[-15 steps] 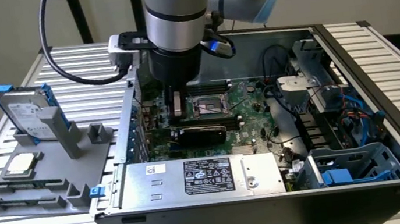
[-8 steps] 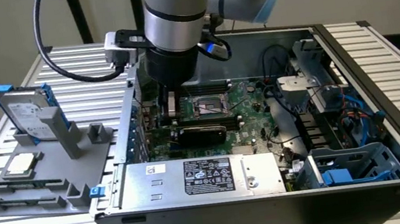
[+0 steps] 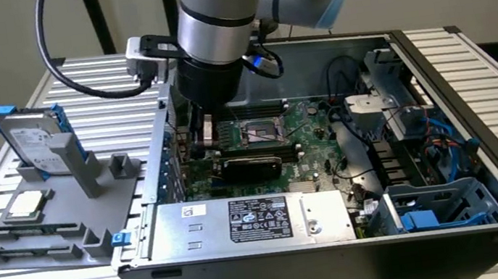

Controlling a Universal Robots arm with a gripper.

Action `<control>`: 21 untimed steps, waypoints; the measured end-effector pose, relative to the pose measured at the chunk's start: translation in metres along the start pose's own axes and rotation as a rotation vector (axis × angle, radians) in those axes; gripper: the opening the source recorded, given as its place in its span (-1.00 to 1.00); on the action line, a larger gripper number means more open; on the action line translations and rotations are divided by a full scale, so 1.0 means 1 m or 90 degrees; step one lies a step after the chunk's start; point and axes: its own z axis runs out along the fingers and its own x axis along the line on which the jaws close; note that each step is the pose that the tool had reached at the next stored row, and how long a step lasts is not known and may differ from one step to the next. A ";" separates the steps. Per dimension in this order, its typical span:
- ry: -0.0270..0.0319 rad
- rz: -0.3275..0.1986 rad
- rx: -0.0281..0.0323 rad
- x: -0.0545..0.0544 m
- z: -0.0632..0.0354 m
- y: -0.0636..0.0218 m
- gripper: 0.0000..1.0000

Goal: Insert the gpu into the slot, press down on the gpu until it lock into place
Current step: 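Press down on the gpu until it lock into place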

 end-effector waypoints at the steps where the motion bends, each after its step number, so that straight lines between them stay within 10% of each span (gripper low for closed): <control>1: 0.0020 -0.001 -0.0043 0.000 0.0001 0.0003 -0.79; 10: 0.0142 -0.005 -0.0551 -0.001 -0.0008 0.0007 -0.79; 14: 0.0183 -0.004 -0.0632 -0.001 -0.0079 0.0018 -0.79; 21: 0.0264 -0.002 -0.0645 -0.001 -0.0092 0.0012 -0.79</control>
